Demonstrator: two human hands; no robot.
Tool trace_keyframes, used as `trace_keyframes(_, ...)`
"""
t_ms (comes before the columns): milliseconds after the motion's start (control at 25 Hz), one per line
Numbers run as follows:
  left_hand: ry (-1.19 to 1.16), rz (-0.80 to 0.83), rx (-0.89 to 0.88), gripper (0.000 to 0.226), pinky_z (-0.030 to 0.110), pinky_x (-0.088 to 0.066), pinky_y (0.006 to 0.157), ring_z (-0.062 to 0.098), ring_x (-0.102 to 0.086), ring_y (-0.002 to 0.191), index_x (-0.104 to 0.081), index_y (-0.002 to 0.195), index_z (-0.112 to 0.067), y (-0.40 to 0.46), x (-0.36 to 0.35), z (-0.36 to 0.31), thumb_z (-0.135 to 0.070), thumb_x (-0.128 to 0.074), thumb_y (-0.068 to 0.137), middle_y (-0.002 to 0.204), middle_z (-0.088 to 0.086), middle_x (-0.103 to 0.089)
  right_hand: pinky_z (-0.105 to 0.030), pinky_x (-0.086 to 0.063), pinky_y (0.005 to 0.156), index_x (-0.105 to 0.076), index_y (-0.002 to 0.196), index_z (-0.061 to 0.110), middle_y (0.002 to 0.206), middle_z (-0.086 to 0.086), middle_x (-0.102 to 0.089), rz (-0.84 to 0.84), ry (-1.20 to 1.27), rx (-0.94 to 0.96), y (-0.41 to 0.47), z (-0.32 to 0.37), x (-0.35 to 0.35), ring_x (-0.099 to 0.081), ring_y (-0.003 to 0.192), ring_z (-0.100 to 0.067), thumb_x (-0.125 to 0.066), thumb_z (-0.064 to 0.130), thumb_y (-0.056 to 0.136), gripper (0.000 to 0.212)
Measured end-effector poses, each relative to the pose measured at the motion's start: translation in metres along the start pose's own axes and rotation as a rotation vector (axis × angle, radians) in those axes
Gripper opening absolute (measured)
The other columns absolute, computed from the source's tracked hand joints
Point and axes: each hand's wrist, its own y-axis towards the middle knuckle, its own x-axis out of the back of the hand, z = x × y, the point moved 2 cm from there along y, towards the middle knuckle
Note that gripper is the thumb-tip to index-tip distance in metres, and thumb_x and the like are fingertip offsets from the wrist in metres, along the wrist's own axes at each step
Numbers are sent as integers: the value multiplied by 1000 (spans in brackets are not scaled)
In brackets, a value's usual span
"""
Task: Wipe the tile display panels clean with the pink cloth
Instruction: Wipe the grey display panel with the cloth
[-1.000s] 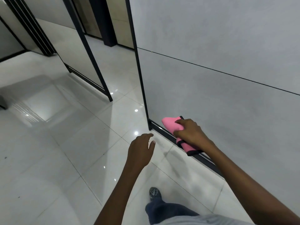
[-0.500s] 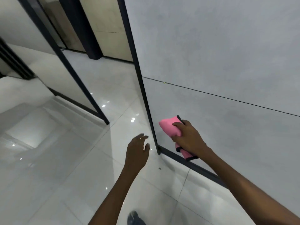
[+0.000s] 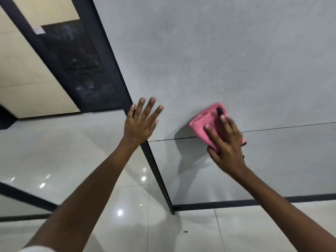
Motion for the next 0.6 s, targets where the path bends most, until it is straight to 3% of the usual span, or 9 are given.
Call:
trace_keyframes(120,31,-119,-54,56,42,-6,121,27,-3,150,-7,156,-23,-4,-9,-2,-37,-21,103,163,6,0,-40,-14,112,-27,152,30,164,-5,7,-183,-198,-44,38,-34,10,5,150,-24,-57,32,83,75)
trace_keyframes(240,26,-173,-84,56,42,-7,121,28,-4,150,-7,156,-23,-5,-11,-3,-37,-19,103,163,7,-1,-44,-12,115,-3,155,32,154,-36,-7,-398,-213,-299,54,-56,23,7,150,-22,-56,38,80,92)
trace_keyframes(280,36,-187,-79,55,41,-6,121,28,-4,150,-7,156,-23,-5,-13,-1,-38,-17,103,163,7,0,-42,-13,115,-1,156,27,152,-38,-8,-493,-150,-389,55,-52,13,5,150,-22,-54,38,80,93)
trace_keyframes(360,21,-197,-71,55,41,-5,121,28,-2,150,-6,156,-23,-7,-16,-2,-40,-11,104,163,6,1,-35,-12,117,-1,155,12,157,-29,0,-588,-7,-504,38,-22,-38,6,150,-17,-52,37,78,96)
trace_keyframes(400,21,-201,-79,55,41,-4,121,27,-2,150,-6,156,-23,-8,-16,-3,-41,-8,103,163,6,1,-35,-12,117,1,155,9,160,-19,8,-538,1,-487,22,5,-74,5,150,-17,-52,37,76,99)
trace_keyframes(440,28,-201,-82,56,41,-4,121,27,-1,150,-5,156,-23,-8,-14,-4,-41,-7,103,163,6,2,-39,-16,115,4,155,11,162,-9,14,-424,-33,-368,4,36,-114,-1,150,-21,-51,38,76,101)
trace_keyframes(520,31,-193,-86,56,41,-5,120,27,1,150,-4,156,-23,-7,-14,-1,-42,-7,103,163,5,5,-48,-25,107,-5,156,18,163,-2,8,-111,-173,127,-36,94,-193,-12,145,-29,-52,33,78,92)
trace_keyframes(600,33,-198,-80,57,41,-4,120,25,4,150,-1,155,-24,-5,-12,-1,-42,-13,103,162,3,10,-50,-19,114,-19,152,24,162,0,-3,67,-289,478,-58,115,-230,-11,147,-26,-51,19,78,81)
